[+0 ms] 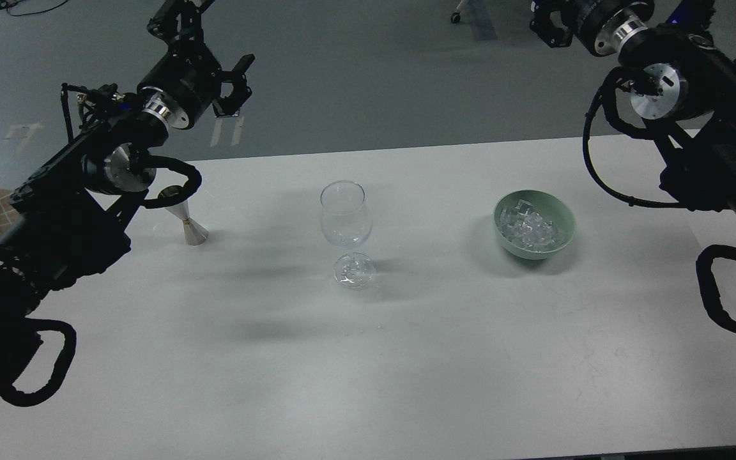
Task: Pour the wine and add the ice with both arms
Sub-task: 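Lower the left gripper toward the small metal jigger cup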
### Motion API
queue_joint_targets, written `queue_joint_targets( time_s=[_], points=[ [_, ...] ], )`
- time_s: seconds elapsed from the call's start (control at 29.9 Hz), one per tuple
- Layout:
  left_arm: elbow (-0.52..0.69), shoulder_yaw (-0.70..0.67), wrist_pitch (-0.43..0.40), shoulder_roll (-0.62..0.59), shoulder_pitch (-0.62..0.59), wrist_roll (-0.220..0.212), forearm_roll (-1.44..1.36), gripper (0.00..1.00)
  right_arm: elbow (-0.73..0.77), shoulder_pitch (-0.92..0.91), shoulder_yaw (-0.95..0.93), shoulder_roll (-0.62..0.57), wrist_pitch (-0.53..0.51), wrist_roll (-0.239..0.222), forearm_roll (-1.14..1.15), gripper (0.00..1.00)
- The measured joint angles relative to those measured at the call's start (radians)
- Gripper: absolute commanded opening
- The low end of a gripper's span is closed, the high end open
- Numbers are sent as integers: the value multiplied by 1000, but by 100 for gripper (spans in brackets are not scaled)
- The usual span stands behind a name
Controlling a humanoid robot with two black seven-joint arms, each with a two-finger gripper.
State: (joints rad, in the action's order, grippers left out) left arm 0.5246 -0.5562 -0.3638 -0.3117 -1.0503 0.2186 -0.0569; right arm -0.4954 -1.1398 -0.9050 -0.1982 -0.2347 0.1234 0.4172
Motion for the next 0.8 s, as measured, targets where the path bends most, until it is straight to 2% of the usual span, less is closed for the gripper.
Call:
queue_joint_targets(
  time_s=[0.33,0.53,0.8],
  points=[
    [-7,-1,2,-4,-5,4,0,98,0,-2,-3,2,0,-1,0,100],
    [-17,-92,-2,-6,-7,18,1,98,4,-3,-4,5,8,3,1,100],
    [-21,-111,-3,-3,-9,12,-7,98,2,-9,-8,-4,4,4,-1,100]
  ],
)
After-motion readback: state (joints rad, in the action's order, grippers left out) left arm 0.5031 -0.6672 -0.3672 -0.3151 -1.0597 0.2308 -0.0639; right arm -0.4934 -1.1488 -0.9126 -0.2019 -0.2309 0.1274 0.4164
